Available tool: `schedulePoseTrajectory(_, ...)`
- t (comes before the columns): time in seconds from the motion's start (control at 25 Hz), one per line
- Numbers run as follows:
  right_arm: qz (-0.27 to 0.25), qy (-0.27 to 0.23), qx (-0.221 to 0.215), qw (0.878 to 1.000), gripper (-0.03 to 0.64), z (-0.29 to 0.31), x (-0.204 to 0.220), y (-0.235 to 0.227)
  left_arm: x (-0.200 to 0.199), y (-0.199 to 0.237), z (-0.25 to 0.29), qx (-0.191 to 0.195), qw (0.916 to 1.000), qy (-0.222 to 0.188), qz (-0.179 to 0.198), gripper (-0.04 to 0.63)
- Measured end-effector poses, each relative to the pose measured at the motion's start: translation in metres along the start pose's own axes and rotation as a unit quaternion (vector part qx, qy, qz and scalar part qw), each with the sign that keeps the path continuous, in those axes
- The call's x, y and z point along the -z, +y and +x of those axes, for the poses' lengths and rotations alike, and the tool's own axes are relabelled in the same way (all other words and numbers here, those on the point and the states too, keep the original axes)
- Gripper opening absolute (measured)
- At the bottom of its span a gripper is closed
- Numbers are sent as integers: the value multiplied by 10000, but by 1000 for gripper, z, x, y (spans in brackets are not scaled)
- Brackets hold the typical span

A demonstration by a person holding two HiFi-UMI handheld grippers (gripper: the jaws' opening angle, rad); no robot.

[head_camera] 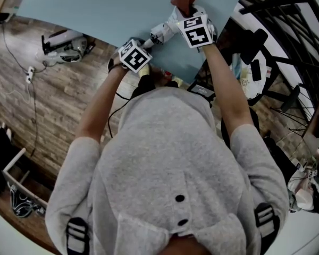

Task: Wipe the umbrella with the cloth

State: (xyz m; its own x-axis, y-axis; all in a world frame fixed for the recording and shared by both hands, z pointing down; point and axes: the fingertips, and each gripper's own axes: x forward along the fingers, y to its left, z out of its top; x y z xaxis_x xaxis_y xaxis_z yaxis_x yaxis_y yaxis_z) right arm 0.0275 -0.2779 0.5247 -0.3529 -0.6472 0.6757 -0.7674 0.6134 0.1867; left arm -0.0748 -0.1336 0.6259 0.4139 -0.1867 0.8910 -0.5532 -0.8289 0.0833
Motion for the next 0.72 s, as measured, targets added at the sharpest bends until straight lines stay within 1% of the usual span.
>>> schedulePoseTrajectory(0.12,56,17,-48,10000,81,-1,1,-1,0,-1,1,49,10000,-7,-39,152)
schedulePoseTrajectory(0.32,237,160,-302,9991,81,0,8,9,2,-1,1,9,10000,-16,-23,152)
schedulePoseTrajectory(0.48,271,242,-500,9981,81,4,11,18,3,-3,2,29,10000,-1,-44,152)
schedulePoseTrajectory(0.64,290,286,-607,9973,81,4,11,24,2,-3,2,30,10000,-6,-40,152)
schedulePoseTrajectory(0.72,273,359,-750,9962,81,4,12,32,1,-1,1,5,10000,0,-23,152)
